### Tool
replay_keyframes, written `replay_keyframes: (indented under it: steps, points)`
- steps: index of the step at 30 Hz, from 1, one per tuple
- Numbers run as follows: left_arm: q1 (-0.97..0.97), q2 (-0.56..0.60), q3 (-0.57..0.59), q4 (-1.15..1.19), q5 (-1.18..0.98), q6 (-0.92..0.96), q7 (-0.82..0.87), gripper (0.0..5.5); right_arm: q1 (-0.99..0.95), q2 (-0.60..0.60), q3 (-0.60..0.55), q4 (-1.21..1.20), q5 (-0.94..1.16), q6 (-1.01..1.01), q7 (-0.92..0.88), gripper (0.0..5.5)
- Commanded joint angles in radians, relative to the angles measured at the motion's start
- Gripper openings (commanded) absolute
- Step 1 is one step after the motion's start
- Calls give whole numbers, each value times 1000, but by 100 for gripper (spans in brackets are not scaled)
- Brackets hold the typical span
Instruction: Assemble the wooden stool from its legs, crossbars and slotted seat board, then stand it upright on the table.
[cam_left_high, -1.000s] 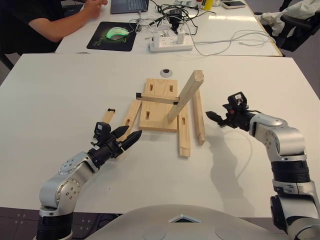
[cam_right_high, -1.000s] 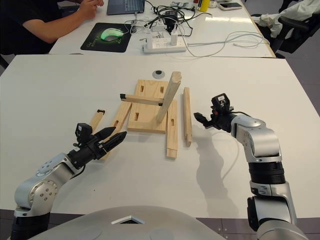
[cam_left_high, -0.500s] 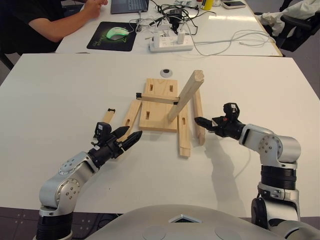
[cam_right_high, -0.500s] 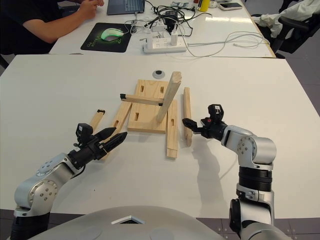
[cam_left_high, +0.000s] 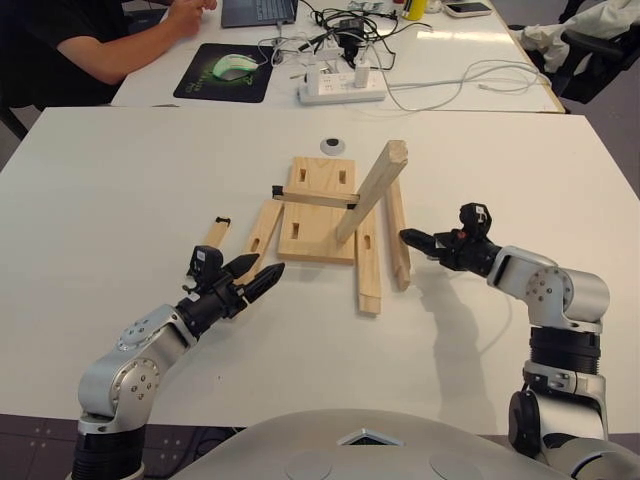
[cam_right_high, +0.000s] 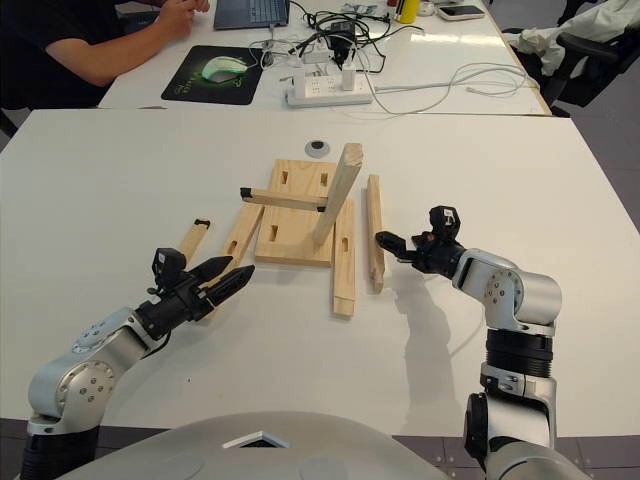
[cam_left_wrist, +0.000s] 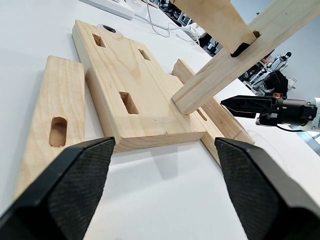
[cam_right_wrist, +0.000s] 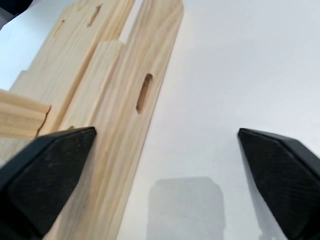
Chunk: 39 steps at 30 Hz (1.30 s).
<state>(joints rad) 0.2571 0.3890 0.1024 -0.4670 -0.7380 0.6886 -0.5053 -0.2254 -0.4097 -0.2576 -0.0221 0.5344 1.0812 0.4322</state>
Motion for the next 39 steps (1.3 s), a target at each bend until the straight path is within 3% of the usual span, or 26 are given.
replay_keyframes:
  steps: [1,8,16,29,39]
  points:
    - [-6,15,4,-4,-2,11,-3,371,17,-42,46,9,-36,-32,21,537]
    - [-18,20,6,-1,-2,15,-7,371,71,-98,216,-102,-109,-136,78,537]
    - [-25,27,6,3,-3,18,-12,371,109,-102,311,-166,-161,-184,82,537]
    - [18,-2,10,-24,0,-2,17,371,97,-218,358,-144,-262,-144,99,537]
    - [19,-3,7,-25,1,-5,22,371,48,-166,348,-188,-245,-68,61,537]
